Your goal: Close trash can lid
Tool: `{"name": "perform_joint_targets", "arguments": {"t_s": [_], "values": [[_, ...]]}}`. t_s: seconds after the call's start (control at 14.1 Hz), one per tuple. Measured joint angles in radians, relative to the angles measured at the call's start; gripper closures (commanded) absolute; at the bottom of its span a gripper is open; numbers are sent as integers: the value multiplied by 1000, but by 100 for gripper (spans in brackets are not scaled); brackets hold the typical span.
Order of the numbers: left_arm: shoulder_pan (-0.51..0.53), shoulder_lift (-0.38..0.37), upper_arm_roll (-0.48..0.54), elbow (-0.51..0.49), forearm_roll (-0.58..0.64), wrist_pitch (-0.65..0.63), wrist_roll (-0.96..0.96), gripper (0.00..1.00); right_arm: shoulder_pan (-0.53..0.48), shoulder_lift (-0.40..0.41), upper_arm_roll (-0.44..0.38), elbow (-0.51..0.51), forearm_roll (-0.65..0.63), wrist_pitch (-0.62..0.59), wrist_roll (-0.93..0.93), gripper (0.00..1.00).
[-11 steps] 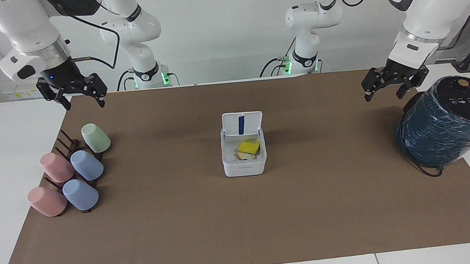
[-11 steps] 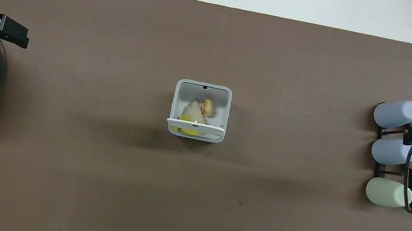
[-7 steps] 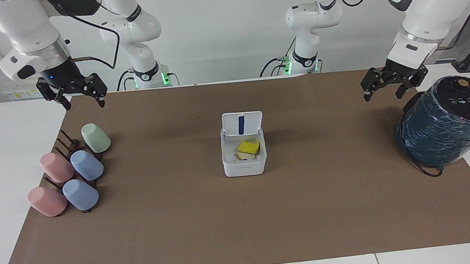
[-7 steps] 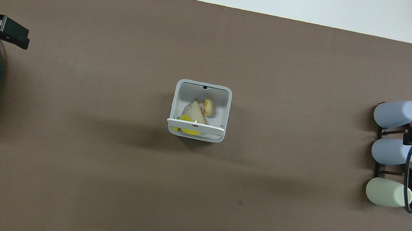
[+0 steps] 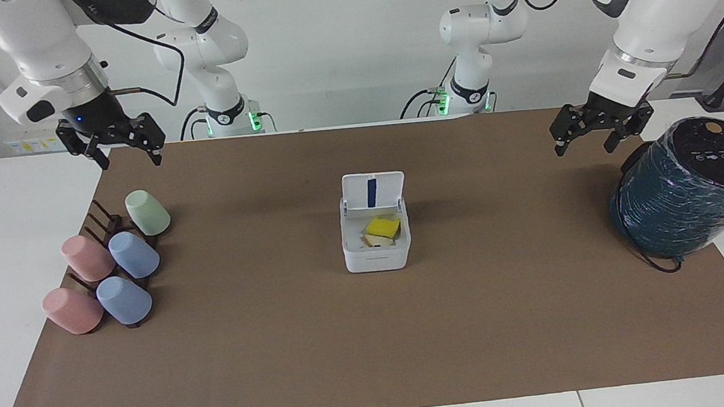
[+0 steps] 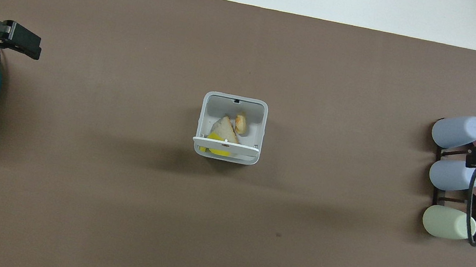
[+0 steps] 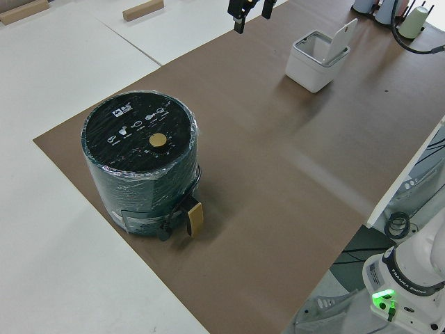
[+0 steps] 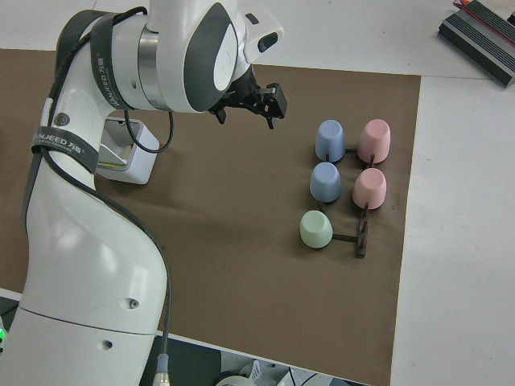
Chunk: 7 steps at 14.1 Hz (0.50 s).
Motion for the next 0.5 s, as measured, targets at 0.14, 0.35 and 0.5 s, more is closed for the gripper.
{"name": "perform_joint_targets", "arguments": {"t_s": [0.14,0.35,0.5], "values": [[-29,0,-7,-5,-9,0,-1,22,0,0,0,0,0,0,0,0],[-80,-2,-9,-20,-22,1,-57,75,0,0,0,0,0,0,0,0],[-131,-11,-11,-44,-24,14,-169,97,0,0,0,0,0,0,0,0]]}}
